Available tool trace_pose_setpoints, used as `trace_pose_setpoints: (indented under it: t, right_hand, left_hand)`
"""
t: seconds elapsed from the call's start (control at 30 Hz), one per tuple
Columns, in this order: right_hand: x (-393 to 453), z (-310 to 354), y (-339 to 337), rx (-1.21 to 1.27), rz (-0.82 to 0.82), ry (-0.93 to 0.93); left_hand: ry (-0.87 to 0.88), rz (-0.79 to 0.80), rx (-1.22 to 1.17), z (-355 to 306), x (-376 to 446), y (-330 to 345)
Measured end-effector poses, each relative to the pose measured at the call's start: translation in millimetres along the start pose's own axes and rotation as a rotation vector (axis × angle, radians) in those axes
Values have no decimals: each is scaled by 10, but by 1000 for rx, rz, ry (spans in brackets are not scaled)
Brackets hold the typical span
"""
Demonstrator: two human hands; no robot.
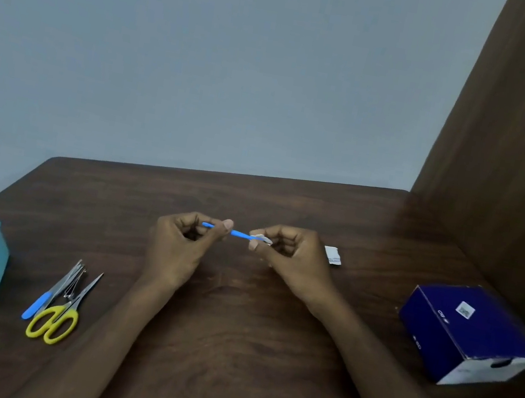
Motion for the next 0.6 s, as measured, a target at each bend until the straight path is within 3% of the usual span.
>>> trace_pose_setpoints:
  t: [0.2, 0.37, 0.6]
  right_hand:
    - [25, 3, -162, -112, -112, -38]
    - [13, -6, -17, -119, -16, -37]
    - [40, -46, -193, 12, -93, 32]
  left_hand:
    - [-18, -27, -30, -3, -3, -64]
    - [-34, 15, -25, 15, -13, -5]
    - [-79, -64, -133, 91, 23, -133]
Point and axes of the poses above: each hand's wrist, its own x-axis towards the middle knuckle, its own y-axis out of the palm, z = x × y, the point moved 10 cm from there along x, towards the middle knuckle, and after that the axes turned 7 degrees about -y, right-handed, at the moved point
